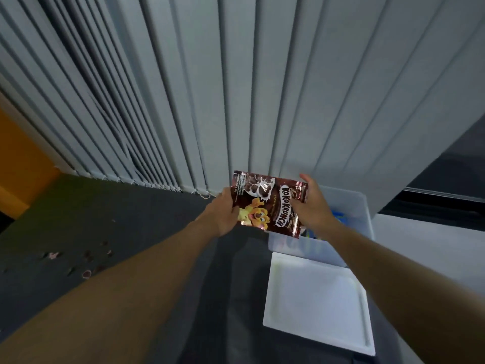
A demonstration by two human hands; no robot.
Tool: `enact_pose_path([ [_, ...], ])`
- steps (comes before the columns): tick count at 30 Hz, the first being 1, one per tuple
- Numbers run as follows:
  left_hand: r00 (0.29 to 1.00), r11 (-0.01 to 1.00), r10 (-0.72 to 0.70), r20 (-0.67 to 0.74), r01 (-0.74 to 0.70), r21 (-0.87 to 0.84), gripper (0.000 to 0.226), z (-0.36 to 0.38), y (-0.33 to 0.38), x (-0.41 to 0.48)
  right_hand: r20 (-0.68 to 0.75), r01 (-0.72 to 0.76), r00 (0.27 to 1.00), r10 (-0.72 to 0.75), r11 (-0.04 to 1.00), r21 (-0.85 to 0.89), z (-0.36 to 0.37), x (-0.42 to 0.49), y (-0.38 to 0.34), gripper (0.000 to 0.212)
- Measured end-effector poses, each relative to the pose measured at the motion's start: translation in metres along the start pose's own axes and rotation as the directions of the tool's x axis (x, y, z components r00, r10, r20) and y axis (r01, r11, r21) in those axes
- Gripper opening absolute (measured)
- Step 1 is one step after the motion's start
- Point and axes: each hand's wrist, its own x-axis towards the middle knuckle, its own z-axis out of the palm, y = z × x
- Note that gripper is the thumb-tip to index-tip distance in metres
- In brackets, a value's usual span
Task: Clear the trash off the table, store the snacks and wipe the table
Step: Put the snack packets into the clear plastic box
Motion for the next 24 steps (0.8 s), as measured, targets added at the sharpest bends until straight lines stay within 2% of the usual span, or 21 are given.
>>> enact_pose_path([
  [6, 0.988, 0.99, 0.144, 0.06, -0.144, -0.009, 0.03, 0.029, 0.049, 0.024, -0.095, -0.071, 0.993, 0.076, 0.996, 0.052, -0.049, 0.016, 0.027, 0.071],
  [9, 0.978, 0.988, 0.156, 0.139, -0.156, -0.011, 0.03, 0.049, 0.054, 0.036, -0.105, -0.115, 0.988, 0.116, 0.993, 0.023, -0.064, 0.017, 0.04, 0.079],
  [11, 0.968, 0.986, 0.168, 0.187, -0.167, -0.023, 0.038, 0.059, 0.059, 0.039, -0.13, -0.152, 0.98, 0.152, 0.988, 0.009, -0.07, 0.018, 0.051, 0.085],
  [17, 0.964, 0.95, 0.211, 0.162, -0.241, 0.197, 0.058, 0.075, 0.054, 0.052, -0.202, -0.266, 0.946, 0.255, 0.964, -0.029, -0.076, 0.029, 0.08, 0.086],
  [21, 0.962, 0.873, 0.177, 0.207, -0.251, 0.418, 0.07, 0.091, 0.04, 0.063, -0.106, -0.377, 0.926, 0.362, 0.898, -0.228, -0.059, 0.042, 0.099, 0.09],
  [24, 0.956, 0.839, 0.172, 0.239, -0.269, 0.473, 0.073, 0.101, 0.034, 0.065, 0.005, -0.417, 0.886, 0.463, 0.803, -0.427, -0.042, 0.05, 0.114, 0.116],
])
